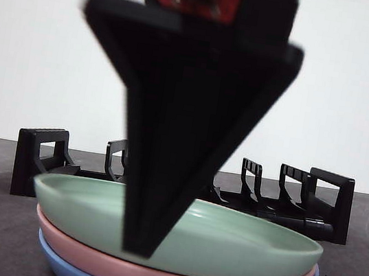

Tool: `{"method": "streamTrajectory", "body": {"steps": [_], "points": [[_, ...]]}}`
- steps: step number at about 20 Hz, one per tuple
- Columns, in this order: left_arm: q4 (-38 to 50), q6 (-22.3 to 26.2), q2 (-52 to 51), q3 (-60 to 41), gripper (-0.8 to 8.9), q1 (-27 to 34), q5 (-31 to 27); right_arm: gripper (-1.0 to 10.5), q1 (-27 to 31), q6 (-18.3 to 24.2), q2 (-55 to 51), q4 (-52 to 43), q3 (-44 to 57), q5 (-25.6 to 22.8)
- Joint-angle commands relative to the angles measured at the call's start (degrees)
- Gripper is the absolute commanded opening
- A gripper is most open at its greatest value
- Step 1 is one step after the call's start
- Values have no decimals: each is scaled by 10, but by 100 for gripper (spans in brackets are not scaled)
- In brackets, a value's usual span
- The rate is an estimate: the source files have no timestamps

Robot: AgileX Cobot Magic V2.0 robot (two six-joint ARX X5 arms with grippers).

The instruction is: Place the plate

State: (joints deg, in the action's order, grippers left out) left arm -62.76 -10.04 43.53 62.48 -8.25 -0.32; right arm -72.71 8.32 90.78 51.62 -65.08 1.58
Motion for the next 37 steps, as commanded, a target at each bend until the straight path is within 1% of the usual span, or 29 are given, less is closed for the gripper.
{"method": "streamTrajectory", "body": {"steps": [1,2,4,7,9,11,14,15,17,19,21,22,23,24,25,26,27,28,31,36,37], "points": [[5,6,3,11,280,0,-4,283,-7,-57,5,6,-21,3],[2,6,3,11,280,0,-3,283,-4,-71,-5,11,-30,3],[-7,6,5,11,280,0,8,283,7,-90,-51,0,-44,-15],[-6,7,14,11,280,-1,32,283,57,-108,-130,-24,-44,-73],[-2,6,19,11,281,-1,34,283,126,-110,-173,-18,-44,-88],[17,3,23,11,281,-1,35,283,205,-108,-204,-18,-44,-87],[81,-3,30,11,281,-1,55,283,324,-81,-232,-23,-44,-85],[97,-12,33,11,281,-1,60,283,363,-78,-236,-25,-44,-78],[119,-26,36,11,280,-1,64,283,428,-78,-237,-29,-44,-47],[122,-27,36,11,280,-1,64,283,471,-79,-237,-40,-44,-23],[120,-26,36,11,280,-1,64,281,487,-79,-238,-34,-44,-16],[120,-26,36,11,275,-1,64,251,489,-79,-238,-31,-44,-14],[120,-26,36,11,183,-1,66,113,489,-79,-238,-33,-44,-14],[115,-27,36,11,-3,-1,70,2,489,-78,-238,-37,-44,-12],[117,-27,36,11,5,-1,72,21,489,-79,-238,-49,-44,-6],[115,-27,36,11,7,-1,72,20,489,-79,-238,-58,-44,11],[108,-27,34,11,7,-1,72,20,489,-79,-239,-54,-44,41],[103,-27,32,11,7,-1,72,20,489,-78,-242,-42,-45,59],[101,-27,32,11,7,-1,72,20,489,-78,-243,-42,-45,59],[101,-25,34,11,6,-1,72,20,489,-78,-243,-74,-45,59],[107,31,31,8,7,2,61,20,489,-78,-243,-80,-45,59]]}}
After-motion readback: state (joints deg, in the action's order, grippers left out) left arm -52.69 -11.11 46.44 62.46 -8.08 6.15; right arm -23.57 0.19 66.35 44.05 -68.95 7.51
